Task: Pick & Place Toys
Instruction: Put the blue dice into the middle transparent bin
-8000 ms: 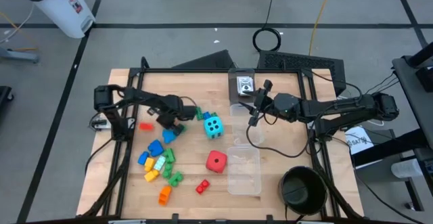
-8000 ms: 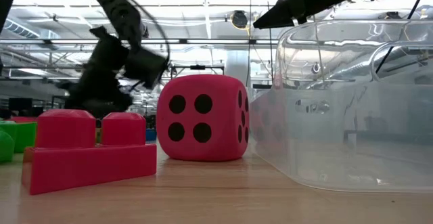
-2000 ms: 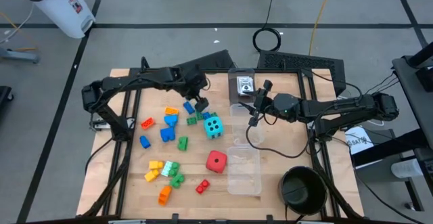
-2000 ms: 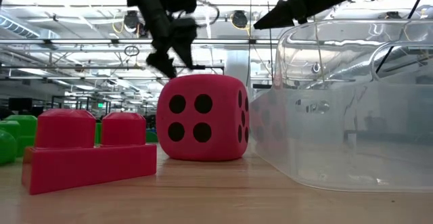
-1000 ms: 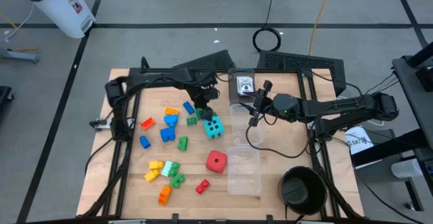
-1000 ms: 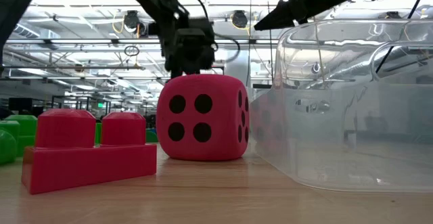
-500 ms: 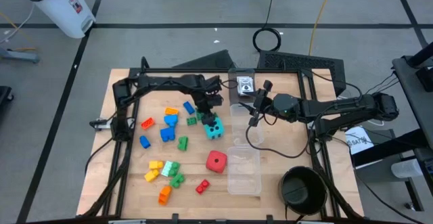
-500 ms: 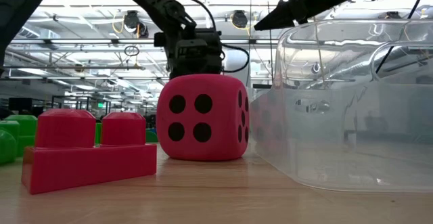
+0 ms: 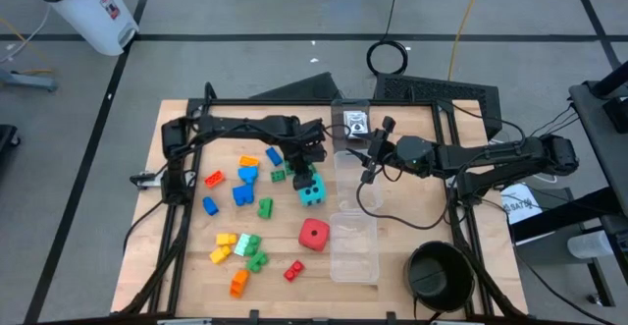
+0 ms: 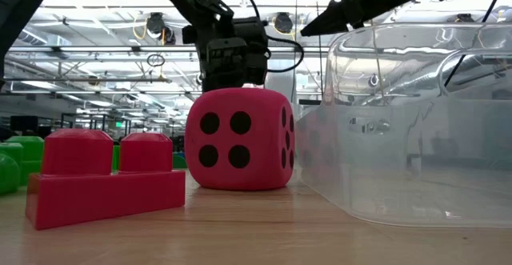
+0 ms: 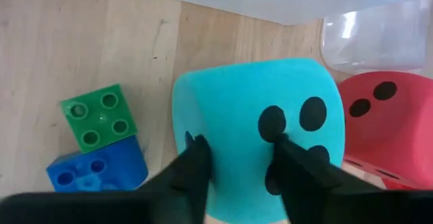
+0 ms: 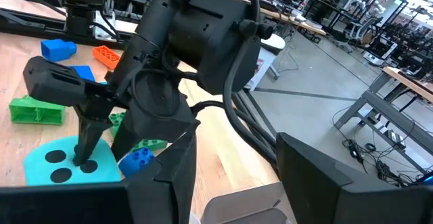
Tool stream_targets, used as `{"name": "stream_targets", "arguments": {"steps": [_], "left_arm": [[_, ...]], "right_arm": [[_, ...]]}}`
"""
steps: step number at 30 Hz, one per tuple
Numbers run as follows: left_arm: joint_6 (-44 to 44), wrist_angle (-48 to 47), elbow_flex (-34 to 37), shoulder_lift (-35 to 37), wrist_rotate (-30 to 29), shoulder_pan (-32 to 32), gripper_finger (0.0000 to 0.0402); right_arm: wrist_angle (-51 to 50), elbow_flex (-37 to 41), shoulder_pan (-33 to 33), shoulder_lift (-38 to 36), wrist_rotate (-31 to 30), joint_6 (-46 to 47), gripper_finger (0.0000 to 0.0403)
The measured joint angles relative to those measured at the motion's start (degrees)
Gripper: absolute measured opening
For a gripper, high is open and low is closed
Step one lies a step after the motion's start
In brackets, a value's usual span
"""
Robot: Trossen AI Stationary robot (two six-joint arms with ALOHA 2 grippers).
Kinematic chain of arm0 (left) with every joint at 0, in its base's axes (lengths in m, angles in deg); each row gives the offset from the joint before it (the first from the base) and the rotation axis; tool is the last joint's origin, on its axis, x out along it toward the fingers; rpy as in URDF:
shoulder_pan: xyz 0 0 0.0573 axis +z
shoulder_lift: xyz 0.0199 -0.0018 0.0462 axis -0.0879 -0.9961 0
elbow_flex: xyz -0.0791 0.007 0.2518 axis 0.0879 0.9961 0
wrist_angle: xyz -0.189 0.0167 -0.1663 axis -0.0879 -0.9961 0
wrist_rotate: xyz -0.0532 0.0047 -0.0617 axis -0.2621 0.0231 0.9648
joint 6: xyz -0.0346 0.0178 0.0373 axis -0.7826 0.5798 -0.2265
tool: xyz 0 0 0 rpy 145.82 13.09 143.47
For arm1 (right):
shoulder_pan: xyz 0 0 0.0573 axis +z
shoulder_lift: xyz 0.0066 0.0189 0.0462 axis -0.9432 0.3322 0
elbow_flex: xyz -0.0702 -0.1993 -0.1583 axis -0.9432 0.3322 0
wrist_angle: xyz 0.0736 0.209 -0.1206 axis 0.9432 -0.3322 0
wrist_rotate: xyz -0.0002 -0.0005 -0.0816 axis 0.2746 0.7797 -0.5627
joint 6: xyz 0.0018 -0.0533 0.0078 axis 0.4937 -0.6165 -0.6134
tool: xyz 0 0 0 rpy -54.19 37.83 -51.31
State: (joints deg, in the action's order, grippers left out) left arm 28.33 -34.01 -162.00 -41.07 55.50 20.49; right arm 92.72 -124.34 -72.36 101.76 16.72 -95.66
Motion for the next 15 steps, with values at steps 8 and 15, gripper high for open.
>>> {"name": "stream_targets", "arguments": {"steps": [8,15], "left_arm": [[0.47,-0.14,0.07,0.26,-1.42,-0.96,0.0111],[0.24,-0.95,0.56,5.04,-3.5,-1.4,0.0108]], "right_arm": [[-0.01,0.0,-0.01,0.01,0.0,0.0,0.0171],[-0.54,0.0,-0.02,-0.54,0.02,-0.26,0.0171]]}}
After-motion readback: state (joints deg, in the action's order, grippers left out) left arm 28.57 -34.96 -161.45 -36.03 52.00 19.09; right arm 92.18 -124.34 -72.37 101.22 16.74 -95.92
